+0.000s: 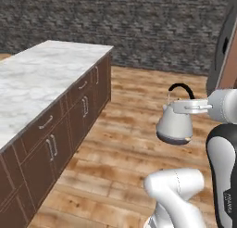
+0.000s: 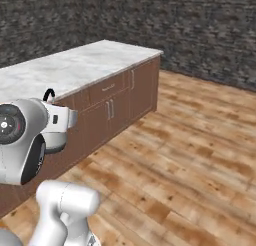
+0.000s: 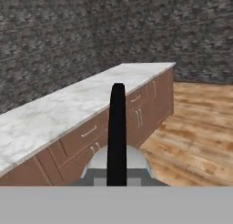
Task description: Open the cabinet, pick the kettle from the cabinet, and place it in the sink.
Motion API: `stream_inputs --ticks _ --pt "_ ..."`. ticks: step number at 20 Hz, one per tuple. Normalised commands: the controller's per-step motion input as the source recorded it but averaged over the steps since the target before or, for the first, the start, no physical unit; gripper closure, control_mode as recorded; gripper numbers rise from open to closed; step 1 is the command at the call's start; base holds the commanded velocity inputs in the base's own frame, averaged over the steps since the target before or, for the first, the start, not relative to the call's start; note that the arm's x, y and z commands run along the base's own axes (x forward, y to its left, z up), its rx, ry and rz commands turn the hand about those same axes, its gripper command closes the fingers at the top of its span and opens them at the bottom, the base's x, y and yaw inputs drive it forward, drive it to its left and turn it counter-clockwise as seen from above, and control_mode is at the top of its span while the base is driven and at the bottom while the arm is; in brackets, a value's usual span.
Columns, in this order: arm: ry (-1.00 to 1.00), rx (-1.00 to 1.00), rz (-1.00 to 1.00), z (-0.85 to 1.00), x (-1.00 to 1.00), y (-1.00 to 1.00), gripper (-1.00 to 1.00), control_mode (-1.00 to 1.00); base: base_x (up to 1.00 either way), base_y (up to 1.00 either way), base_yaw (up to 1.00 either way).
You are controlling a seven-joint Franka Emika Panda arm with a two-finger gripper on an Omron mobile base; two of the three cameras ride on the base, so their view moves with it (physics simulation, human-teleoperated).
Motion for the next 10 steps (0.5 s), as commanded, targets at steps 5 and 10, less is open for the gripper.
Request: stream_inputs --ticks 5,10 --pt "0.00 0.00 0.00 0.00 0.00 0.00 1.00 1.00 -0.06 0.10 0.78" --pt "0.00 0.00 0.00 0.00 0.00 0.00 1.00 1.00 -0.02 0.07 0.75"
